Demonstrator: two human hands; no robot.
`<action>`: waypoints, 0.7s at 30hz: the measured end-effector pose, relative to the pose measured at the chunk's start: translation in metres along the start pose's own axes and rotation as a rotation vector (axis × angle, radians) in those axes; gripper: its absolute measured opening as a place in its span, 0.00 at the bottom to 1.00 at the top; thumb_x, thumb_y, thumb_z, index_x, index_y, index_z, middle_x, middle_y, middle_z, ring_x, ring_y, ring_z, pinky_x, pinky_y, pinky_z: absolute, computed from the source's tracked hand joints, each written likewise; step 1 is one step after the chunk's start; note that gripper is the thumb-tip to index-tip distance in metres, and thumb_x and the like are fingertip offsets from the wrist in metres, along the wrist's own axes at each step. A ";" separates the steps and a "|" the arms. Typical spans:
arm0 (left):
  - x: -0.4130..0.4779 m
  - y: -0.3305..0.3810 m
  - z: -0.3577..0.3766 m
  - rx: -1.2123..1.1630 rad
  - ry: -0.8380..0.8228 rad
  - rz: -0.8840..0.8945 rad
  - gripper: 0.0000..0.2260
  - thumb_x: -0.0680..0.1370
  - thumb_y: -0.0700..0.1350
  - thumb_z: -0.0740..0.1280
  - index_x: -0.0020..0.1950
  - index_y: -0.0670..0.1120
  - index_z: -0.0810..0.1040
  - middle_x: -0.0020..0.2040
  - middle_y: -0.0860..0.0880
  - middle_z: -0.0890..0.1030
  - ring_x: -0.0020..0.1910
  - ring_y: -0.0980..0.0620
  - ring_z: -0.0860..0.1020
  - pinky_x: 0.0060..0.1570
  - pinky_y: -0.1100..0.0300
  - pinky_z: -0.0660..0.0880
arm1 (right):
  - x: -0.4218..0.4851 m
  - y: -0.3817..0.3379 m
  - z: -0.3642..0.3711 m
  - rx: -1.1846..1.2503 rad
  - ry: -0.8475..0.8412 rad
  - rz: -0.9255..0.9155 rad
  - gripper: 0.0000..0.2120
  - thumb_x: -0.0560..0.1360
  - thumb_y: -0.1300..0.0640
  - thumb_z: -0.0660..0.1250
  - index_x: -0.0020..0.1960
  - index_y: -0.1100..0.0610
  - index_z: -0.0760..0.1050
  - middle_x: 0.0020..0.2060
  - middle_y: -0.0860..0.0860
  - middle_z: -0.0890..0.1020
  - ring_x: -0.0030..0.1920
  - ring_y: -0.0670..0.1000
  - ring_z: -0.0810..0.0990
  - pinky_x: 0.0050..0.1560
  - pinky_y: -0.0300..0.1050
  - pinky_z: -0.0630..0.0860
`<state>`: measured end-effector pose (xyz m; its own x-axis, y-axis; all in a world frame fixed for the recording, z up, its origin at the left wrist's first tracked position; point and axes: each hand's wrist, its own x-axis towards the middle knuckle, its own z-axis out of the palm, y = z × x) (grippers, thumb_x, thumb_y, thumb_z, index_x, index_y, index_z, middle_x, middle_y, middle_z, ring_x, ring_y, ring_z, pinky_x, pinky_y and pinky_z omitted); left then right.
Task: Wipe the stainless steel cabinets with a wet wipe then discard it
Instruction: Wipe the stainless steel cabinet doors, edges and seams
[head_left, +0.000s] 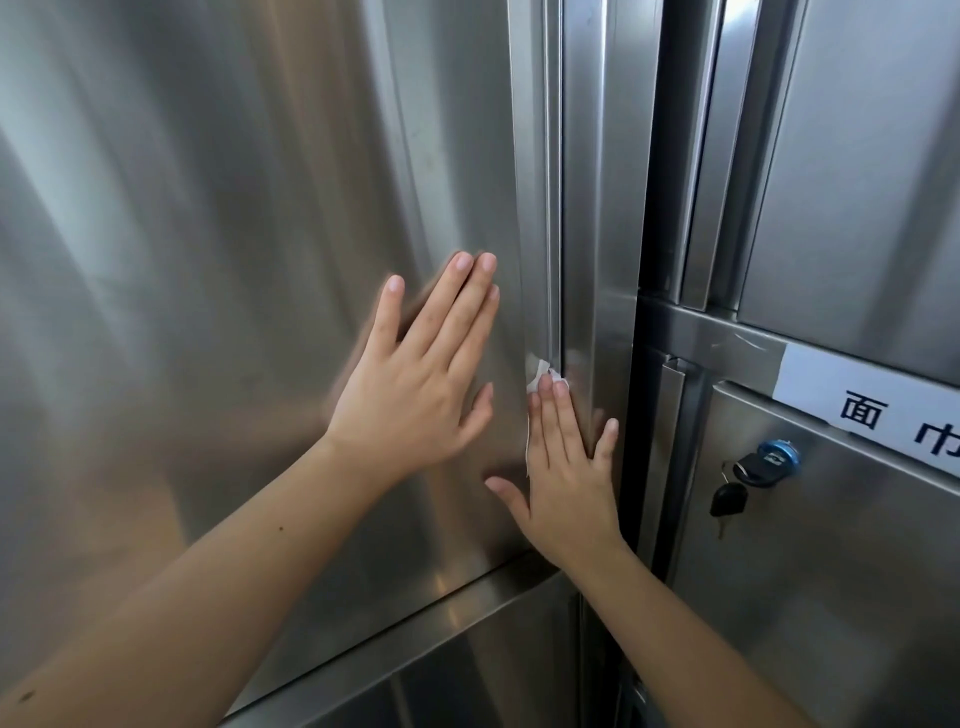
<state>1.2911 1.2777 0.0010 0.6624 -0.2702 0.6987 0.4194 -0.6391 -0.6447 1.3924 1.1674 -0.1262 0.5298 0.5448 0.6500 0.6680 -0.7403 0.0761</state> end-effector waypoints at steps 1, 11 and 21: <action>0.000 0.000 0.000 0.001 0.001 0.001 0.29 0.76 0.52 0.55 0.73 0.37 0.62 0.74 0.41 0.60 0.74 0.44 0.59 0.69 0.42 0.50 | -0.007 0.000 0.005 0.006 -0.014 -0.006 0.40 0.75 0.33 0.41 0.74 0.63 0.48 0.75 0.59 0.53 0.75 0.56 0.50 0.70 0.63 0.39; 0.000 0.000 -0.002 0.018 -0.018 0.012 0.30 0.75 0.53 0.55 0.74 0.37 0.61 0.75 0.41 0.59 0.74 0.44 0.58 0.69 0.41 0.50 | -0.078 -0.012 0.037 0.108 -0.314 0.061 0.39 0.76 0.35 0.33 0.74 0.64 0.44 0.75 0.56 0.48 0.73 0.52 0.43 0.64 0.66 0.55; 0.000 0.002 -0.002 0.027 -0.025 0.002 0.30 0.76 0.53 0.55 0.73 0.37 0.61 0.74 0.41 0.59 0.74 0.44 0.58 0.69 0.42 0.49 | -0.055 -0.009 0.024 0.120 -0.299 0.067 0.39 0.76 0.36 0.34 0.70 0.62 0.62 0.71 0.59 0.64 0.71 0.57 0.62 0.62 0.68 0.56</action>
<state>1.2904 1.2749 0.0008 0.6789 -0.2530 0.6893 0.4343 -0.6186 -0.6548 1.3694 1.1538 -0.1810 0.6929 0.6008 0.3986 0.6736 -0.7366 -0.0608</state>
